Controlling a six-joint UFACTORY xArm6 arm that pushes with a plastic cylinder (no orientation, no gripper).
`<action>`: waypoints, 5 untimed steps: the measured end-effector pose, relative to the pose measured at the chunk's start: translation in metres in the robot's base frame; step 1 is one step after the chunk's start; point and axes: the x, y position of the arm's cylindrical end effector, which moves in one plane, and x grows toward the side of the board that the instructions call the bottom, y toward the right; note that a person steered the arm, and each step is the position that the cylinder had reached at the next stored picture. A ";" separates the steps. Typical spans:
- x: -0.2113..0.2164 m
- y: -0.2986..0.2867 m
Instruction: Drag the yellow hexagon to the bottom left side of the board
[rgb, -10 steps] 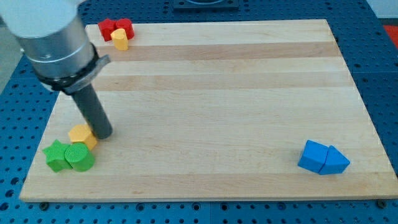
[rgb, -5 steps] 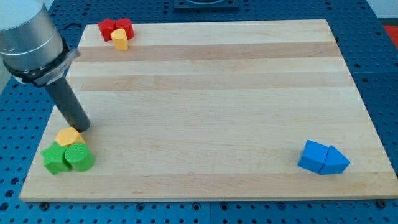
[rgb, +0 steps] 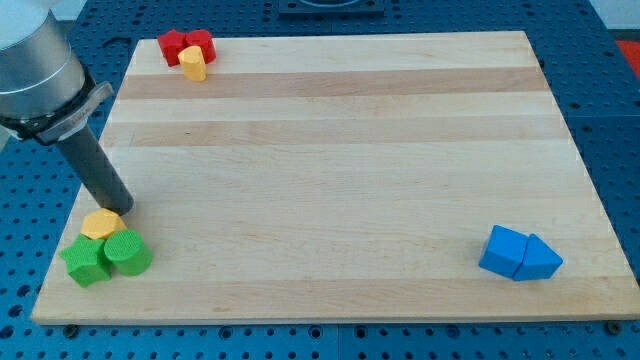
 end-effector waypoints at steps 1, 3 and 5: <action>0.001 0.003; 0.010 0.003; -0.033 0.038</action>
